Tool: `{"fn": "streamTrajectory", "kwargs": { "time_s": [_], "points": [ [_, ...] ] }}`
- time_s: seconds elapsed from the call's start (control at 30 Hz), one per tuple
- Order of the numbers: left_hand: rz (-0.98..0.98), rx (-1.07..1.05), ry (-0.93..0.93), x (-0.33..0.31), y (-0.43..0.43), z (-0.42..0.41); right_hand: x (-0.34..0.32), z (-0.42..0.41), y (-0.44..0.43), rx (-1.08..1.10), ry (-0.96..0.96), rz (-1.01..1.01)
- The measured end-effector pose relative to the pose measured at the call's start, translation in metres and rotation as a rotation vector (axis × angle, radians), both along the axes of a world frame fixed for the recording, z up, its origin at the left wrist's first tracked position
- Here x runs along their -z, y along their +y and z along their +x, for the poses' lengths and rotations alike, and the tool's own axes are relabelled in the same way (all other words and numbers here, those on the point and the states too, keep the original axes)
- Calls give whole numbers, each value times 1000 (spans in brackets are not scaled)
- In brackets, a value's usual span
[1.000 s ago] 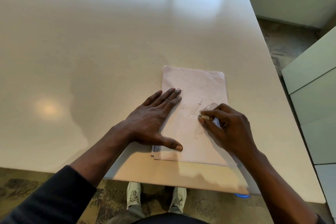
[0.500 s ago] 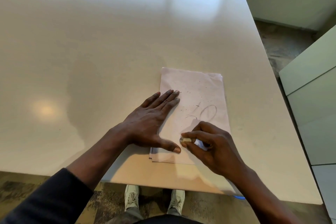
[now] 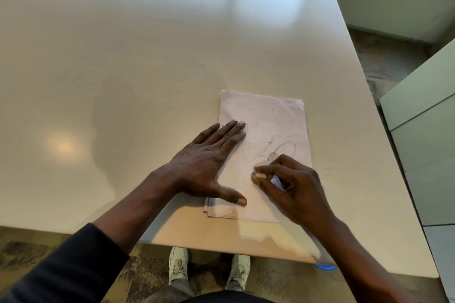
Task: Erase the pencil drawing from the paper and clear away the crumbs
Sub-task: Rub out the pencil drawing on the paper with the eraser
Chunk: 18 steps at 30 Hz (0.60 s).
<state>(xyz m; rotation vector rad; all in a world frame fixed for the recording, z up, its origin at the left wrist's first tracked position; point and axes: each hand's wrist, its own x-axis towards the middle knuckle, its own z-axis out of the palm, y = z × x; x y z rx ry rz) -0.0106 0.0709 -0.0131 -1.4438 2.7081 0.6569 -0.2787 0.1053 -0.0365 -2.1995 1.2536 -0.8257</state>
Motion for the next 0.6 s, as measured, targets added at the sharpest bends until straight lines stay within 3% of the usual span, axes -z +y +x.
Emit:
{"fn": "streamTrajectory", "kwargs": {
  "time_s": [0.2, 0.47, 0.6],
  "points": [
    [7, 3, -2, 0, -1, 0, -2, 4, -1, -78, 37, -3],
    [-16, -2, 6, -2, 1, -1, -6, -2, -36, 238, 36, -48],
    [-7, -1, 11, -1, 1, -1, -4, 5, -27, 139, 13, -40]
  ]
}}
